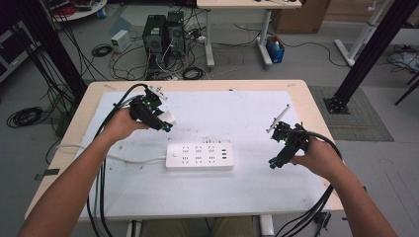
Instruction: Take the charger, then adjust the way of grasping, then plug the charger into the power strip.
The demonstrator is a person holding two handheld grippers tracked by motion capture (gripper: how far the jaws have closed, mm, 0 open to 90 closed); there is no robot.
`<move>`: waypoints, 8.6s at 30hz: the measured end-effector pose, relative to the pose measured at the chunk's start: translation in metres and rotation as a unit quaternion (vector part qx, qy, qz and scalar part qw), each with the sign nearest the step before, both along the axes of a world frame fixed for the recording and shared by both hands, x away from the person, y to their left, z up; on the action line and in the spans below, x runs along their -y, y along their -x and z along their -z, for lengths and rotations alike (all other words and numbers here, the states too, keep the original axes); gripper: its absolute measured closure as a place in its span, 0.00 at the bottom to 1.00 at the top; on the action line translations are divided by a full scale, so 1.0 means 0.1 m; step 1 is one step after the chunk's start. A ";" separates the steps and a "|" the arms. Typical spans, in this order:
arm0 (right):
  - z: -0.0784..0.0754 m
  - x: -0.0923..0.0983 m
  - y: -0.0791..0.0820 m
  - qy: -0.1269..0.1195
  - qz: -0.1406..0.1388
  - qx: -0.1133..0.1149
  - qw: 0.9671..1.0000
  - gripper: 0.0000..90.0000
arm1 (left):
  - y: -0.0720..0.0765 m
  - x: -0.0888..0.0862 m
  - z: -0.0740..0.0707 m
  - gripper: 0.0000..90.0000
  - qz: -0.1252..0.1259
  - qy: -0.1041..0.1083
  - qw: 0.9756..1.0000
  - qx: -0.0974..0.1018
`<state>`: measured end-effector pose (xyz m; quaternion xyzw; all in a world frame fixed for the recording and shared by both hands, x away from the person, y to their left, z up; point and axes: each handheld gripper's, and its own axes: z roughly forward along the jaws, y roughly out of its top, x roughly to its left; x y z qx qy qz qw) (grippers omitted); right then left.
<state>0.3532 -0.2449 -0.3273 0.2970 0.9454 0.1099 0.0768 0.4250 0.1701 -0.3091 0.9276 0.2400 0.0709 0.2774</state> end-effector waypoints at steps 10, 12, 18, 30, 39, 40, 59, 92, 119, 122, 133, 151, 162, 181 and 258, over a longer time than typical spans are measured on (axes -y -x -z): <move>0.02 -0.08 0.02 0.008 0.000 -0.018 1.000 0.04 | 0.26 -0.06 -0.08 0.47 0.032 0.020 0.999 0.000; 0.01 -0.08 0.02 0.009 -0.005 -0.013 1.000 0.04 | 0.28 -0.07 -0.10 0.47 0.033 0.020 0.999 0.001; 0.01 -0.10 0.02 0.011 -0.003 -0.002 1.000 0.04 | 0.34 -0.08 -0.13 0.47 0.039 0.014 0.999 0.001; -0.08 -0.13 0.11 -0.022 0.017 0.020 0.999 0.04 | 0.48 0.03 -0.17 0.47 0.061 0.010 0.998 0.004; -0.12 -0.15 0.20 -0.054 0.038 0.032 0.997 0.04 | 0.51 0.18 -0.16 0.47 0.093 0.005 0.996 -0.005; -0.12 -0.15 0.20 -0.057 0.041 0.033 0.997 0.04 | 0.51 0.19 -0.16 0.47 0.098 0.002 0.995 -0.005; -0.07 -0.16 0.24 -0.159 0.066 0.034 0.984 0.04 | 0.62 0.46 -0.04 0.47 0.143 0.063 0.988 0.015; -0.10 -0.10 0.20 -0.382 0.175 -0.091 0.903 0.04 | 0.70 0.83 -0.10 0.47 0.176 0.062 0.981 0.052; -0.07 -0.47 0.10 -0.450 0.163 -0.183 0.859 0.04 | 0.83 1.19 -0.06 0.47 0.209 0.083 0.971 0.082; -0.06 -0.50 0.09 -0.451 0.164 -0.188 0.857 0.04 | 0.85 1.24 -0.05 0.47 0.210 0.090 0.970 0.083; -0.03 -0.51 0.08 -0.481 0.161 -0.206 0.837 0.21 | 0.88 1.38 -0.06 0.47 0.221 0.112 0.964 0.099; 0.06 -0.49 0.05 -0.493 0.177 -0.249 0.815 0.53 | 0.92 1.47 -0.05 0.47 0.233 0.108 0.959 0.120; 0.11 -0.46 0.07 -0.491 0.201 -0.238 0.813 0.69 | 0.91 1.48 -0.05 0.29 0.208 0.099 0.967 0.109; -0.11 0.05 -0.04 -0.338 0.192 -0.087 0.917 0.69 | 0.59 0.39 -0.15 0.24 0.065 -0.012 0.998 -0.018; -0.06 -1.66 -0.58 -0.022 -0.179 -0.050 0.982 0.69 | 0.61 -0.50 0.04 0.24 0.019 -0.162 0.986 -0.044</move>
